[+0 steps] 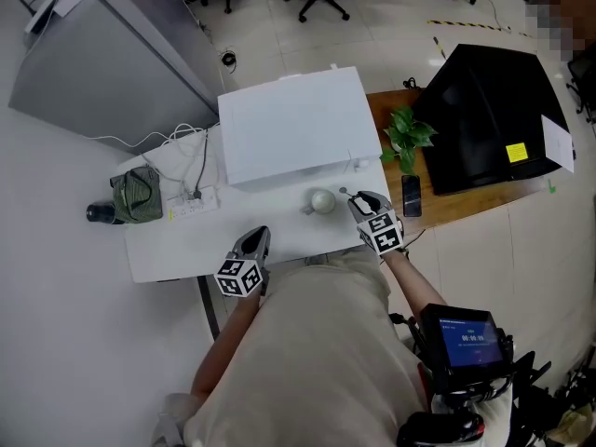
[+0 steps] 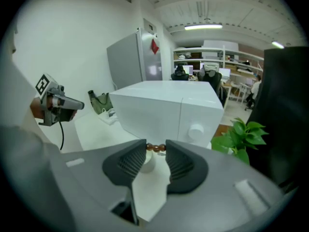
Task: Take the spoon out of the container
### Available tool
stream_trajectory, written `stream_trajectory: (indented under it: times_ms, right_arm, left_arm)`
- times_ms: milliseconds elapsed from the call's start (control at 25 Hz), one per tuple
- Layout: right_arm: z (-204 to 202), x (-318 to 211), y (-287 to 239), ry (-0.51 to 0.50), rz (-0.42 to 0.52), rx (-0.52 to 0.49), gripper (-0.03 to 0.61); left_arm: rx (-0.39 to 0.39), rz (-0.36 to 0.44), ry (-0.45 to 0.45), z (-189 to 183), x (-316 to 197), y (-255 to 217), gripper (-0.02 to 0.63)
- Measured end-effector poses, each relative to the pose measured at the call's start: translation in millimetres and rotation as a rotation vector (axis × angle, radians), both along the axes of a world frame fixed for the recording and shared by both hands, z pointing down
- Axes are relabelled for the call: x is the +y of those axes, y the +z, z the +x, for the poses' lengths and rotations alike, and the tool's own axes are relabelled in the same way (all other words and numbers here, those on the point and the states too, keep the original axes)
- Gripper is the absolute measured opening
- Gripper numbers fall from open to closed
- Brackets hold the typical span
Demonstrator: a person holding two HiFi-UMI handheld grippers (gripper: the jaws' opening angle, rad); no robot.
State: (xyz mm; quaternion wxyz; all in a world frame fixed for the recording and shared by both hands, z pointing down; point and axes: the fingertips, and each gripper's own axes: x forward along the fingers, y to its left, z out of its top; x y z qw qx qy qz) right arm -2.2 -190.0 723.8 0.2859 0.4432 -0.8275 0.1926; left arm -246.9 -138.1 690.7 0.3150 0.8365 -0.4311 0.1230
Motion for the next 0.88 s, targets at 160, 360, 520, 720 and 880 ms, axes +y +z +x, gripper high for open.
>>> stream_trajectory:
  times_ms: [160,360,520,720,880]
  right_arm:
    - [11,-8,27,0.016,-0.027,0.021,0.127]
    - [16,-14,69,0.033,-0.066,0.050,0.127]
    - [24,-6,95,0.041,-0.090,0.071,0.127]
    - [33,13,118,0.057,-0.125,0.090,0.127]
    - [36,26,133,0.062,-0.159,0.099,0.127]
  left_arm:
    - [-0.005,0.002,-0.006,0,2,-1,-0.017]
    - [-0.011,0.000,-0.023,-7,8,-2,-0.017]
    - [-0.017,-0.004,-0.043,-13,15,-3,-0.017]
    - [-0.020,-0.015,-0.052,-21,26,0,-0.017]
    - [-0.022,-0.030,-0.041,-24,39,6,-0.017]
